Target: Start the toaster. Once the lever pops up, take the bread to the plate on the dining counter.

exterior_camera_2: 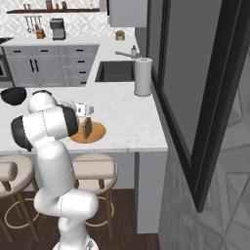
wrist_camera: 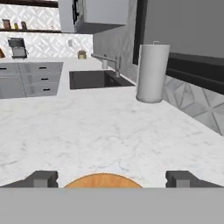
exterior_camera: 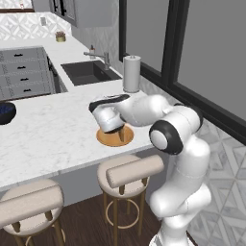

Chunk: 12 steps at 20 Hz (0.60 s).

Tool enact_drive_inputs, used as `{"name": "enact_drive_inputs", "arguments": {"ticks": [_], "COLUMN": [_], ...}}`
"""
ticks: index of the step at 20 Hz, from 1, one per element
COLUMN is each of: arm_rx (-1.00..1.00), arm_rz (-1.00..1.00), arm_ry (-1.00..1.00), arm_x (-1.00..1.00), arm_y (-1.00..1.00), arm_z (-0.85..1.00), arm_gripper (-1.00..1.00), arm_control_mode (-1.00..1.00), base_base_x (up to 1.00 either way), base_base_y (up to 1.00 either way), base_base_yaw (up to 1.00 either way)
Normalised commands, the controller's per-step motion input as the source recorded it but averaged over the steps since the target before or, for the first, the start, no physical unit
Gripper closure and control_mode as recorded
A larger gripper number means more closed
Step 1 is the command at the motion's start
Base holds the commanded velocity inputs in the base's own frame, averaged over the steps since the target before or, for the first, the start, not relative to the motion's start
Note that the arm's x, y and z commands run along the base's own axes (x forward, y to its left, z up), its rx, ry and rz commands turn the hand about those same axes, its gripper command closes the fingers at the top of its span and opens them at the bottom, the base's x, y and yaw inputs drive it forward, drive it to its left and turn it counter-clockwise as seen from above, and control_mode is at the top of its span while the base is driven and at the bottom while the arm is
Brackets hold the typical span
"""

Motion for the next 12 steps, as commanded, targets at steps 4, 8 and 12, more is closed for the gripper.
{"name": "enact_drive_inputs", "arguments": {"ticks": [4,8,12], "arm_rx": [0.05,0.00,0.02], "arm_rz": [-0.19,-0.02,0.00], "arm_ry": [0.42,0.45,0.40], "arm_x": [0.31,0.09,0.14], "arm_y": [-0.65,-0.10,0.25], "arm_z": [0.00,-0.14,0.00], "arm_gripper": [-1.00,-1.00,-1.00], "arm_control_mode": [-1.00,-1.00,-1.00], "base_base_x": [0.00,0.00,0.00], "base_base_y": [0.00,0.00,0.00], "base_base_yaw": [0.00,0.00,0.00]}}
